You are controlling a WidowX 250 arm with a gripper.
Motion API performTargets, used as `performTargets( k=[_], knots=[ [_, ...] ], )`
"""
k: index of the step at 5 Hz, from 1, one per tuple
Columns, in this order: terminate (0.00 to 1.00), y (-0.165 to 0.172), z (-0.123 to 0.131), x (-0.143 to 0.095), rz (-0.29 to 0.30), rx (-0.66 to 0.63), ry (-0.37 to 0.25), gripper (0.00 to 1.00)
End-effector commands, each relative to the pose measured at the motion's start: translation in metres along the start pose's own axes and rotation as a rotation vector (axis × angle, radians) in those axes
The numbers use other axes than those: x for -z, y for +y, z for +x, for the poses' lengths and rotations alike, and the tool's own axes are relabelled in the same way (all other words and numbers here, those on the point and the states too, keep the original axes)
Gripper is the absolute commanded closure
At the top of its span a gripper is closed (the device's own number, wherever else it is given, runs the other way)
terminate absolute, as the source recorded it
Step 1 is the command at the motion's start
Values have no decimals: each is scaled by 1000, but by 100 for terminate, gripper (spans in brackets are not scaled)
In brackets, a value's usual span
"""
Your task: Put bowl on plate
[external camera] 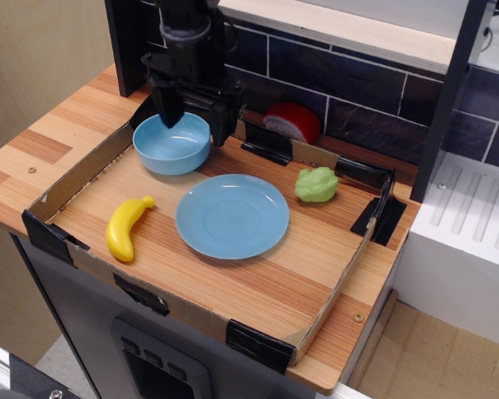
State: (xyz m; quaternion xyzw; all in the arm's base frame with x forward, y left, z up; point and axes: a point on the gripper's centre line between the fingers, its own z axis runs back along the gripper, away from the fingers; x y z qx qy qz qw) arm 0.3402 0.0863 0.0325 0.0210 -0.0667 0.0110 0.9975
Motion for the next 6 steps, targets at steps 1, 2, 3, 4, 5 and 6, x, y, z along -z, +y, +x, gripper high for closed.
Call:
performTargets(
  k=[1, 2, 3, 4, 5, 6],
  knots=[
    [0, -4, 4, 4, 12, -71, -33, 0],
    [0, -5, 4, 3, -4, -83, -28, 100],
    [0, -4, 6, -1, -6, -127, -41, 100],
    [0, -1, 8, -9, 62, -170, -67, 100],
    [0, -1, 10, -19, 110, -181, -117, 100],
    [0, -3, 11, -31, 134, -200, -171, 100]
  ],
)
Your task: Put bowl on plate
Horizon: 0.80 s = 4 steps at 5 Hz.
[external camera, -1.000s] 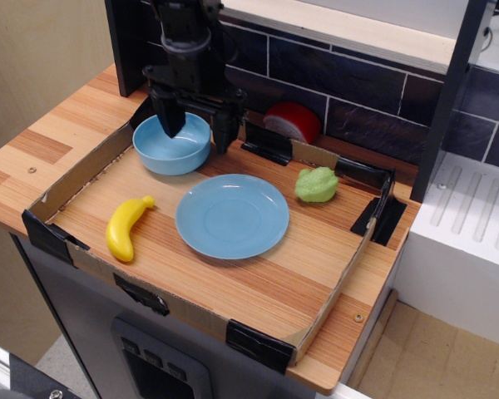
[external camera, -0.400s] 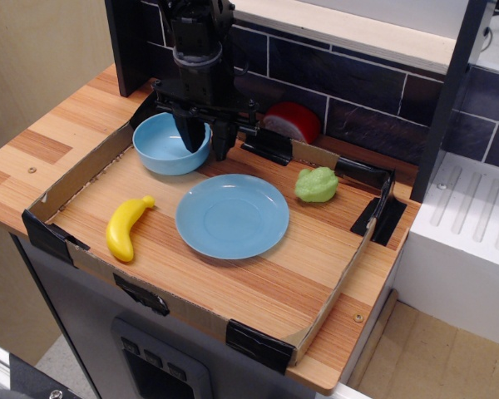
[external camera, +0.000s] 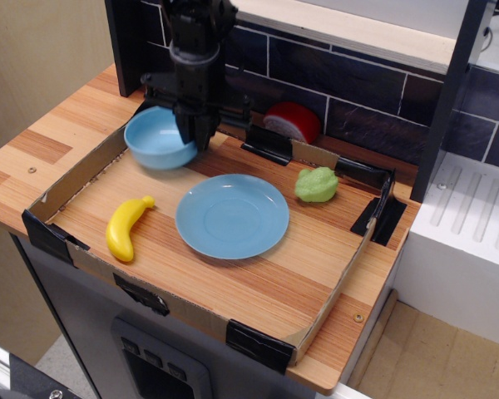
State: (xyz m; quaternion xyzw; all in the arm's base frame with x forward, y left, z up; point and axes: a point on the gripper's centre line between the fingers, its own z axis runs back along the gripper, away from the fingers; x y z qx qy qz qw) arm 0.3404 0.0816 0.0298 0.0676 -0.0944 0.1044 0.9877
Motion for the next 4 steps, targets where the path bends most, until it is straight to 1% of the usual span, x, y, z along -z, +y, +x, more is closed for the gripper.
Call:
performTargets(
  k=[1, 2, 3, 4],
  knots=[
    [0, -7, 10, -54, -21, -44, -141, 100],
    [0, -32, -3, -68, -105, -42, -40, 100],
    [0, -58, -28, -72, -127, -19, -17, 100],
    [0, -68, -41, -65, -119, -15, 14, 100]
  ],
)
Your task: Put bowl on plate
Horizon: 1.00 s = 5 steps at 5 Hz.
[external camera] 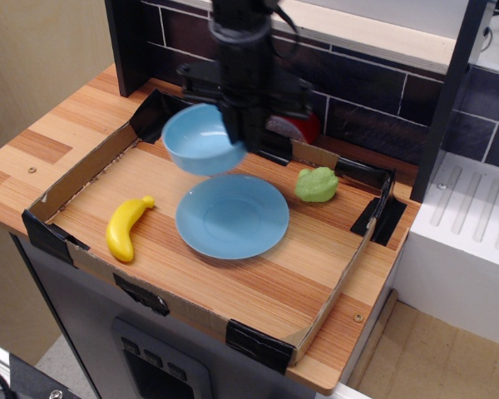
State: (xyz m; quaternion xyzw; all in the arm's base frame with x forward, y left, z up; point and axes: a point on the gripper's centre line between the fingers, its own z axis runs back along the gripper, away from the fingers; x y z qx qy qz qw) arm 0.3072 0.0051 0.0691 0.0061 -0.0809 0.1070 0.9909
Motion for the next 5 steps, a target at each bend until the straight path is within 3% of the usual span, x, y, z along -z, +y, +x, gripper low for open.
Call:
performTargets(
  k=[1, 3, 5],
  knots=[
    [0, -9, -14, 4, 24, 26, -42, 100],
    [0, -2, -17, 23, 48, 35, -64, 100],
    [0, -12, -22, 23, 32, 26, -55, 100]
  ],
)
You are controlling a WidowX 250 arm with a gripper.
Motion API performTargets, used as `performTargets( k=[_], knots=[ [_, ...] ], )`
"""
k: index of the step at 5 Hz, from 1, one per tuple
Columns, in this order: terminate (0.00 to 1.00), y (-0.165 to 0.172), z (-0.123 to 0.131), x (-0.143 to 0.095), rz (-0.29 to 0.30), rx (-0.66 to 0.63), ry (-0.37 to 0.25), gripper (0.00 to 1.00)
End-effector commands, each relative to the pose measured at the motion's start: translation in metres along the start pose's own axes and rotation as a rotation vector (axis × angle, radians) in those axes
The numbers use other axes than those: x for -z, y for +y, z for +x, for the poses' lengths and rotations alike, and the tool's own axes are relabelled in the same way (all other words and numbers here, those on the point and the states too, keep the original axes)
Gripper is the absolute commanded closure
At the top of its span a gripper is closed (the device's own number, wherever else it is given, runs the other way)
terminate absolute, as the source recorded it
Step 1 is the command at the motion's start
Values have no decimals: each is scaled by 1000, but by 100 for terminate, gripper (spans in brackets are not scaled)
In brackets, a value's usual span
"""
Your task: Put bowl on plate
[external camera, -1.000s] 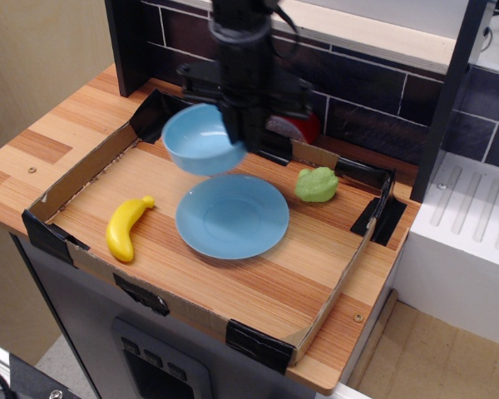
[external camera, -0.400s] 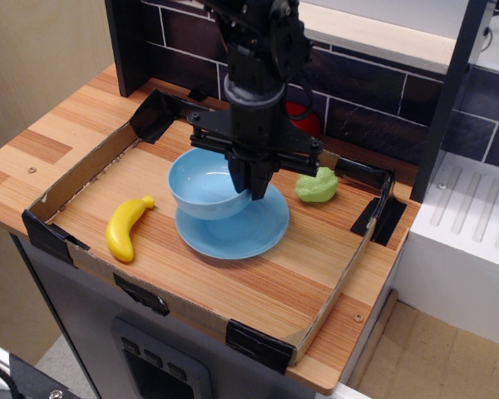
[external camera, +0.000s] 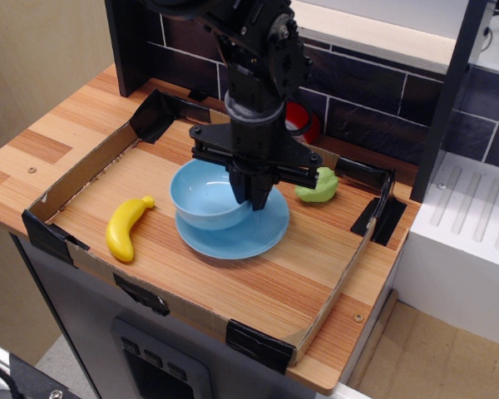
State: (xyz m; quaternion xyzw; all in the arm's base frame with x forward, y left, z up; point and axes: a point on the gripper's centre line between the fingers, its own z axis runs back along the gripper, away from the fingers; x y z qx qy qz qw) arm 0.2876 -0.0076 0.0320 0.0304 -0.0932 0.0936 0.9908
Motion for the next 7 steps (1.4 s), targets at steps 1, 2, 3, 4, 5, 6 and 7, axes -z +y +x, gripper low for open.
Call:
performTargets(
  k=[1, 2, 3, 4, 5, 6, 7],
  knots=[
    [0, -5, 7, -8, -14, -23, -12, 0],
    [0, -6, 10, -7, -12, -45, 9, 0],
    [0, -4, 13, -9, -38, -62, -15, 0],
    [0, -3, 18, -24, -79, -92, -22, 0],
    [0, -3, 23, -49, -109, -95, -21, 0],
    [0, -3, 23, -49, -109, -95, -21, 0],
    [100, -3, 23, -49, -109, -95, -21, 0]
  ],
)
